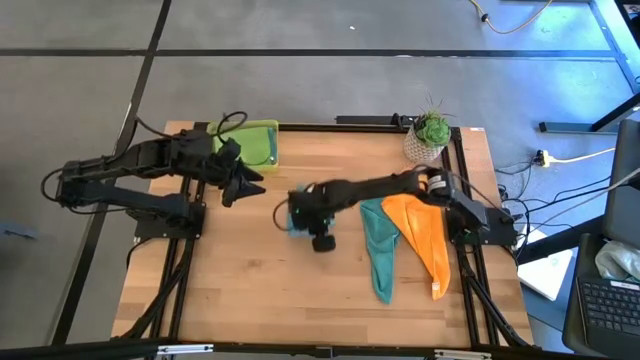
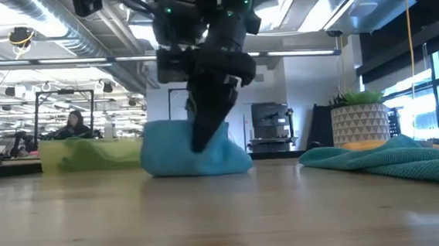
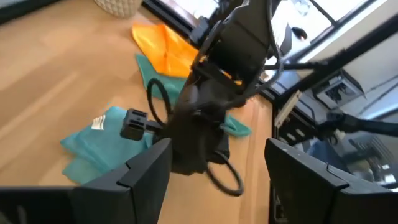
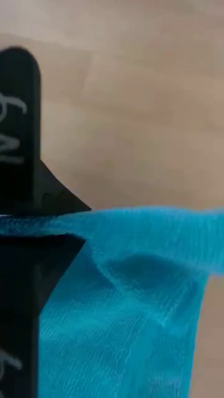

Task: Fold microfiber towels
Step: Put the folded blue towel into the yellow bin

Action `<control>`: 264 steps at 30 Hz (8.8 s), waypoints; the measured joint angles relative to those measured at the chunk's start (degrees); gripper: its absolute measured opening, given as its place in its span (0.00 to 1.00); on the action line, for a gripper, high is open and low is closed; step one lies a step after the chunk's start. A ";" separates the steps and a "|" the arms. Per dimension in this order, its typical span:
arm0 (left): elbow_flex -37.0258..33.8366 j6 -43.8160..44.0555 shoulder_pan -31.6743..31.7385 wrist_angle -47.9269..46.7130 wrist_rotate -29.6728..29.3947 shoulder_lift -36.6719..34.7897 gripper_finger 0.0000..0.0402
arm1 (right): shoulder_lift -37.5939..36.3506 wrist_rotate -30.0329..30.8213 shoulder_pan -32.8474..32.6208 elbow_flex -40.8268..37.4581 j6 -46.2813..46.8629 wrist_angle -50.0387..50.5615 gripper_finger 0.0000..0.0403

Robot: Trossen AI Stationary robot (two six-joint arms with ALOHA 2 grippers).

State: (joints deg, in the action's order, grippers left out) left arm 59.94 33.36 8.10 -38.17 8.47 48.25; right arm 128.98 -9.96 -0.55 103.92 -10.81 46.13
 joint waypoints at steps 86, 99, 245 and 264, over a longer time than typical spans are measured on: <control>-25.24 -21.46 -25.76 41.08 -8.15 40.63 0.55 | -13.17 33.93 -41.30 19.78 91.62 43.88 0.60; -25.16 -18.44 -25.73 41.22 -10.23 40.59 0.42 | -13.17 34.28 -41.30 19.78 91.52 43.88 0.60; 9.51 -37.89 -1.90 -3.12 28.28 68.11 0.60 | -17.92 46.34 -55.60 16.68 108.31 43.40 0.41; 8.78 -39.30 4.72 -17.66 16.80 63.47 0.01 | -17.92 45.42 -57.80 16.68 107.82 43.84 0.41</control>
State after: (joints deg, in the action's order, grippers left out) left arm 68.72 -5.94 12.82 -55.83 25.27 111.72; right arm 111.07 35.46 -58.35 120.60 97.01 89.98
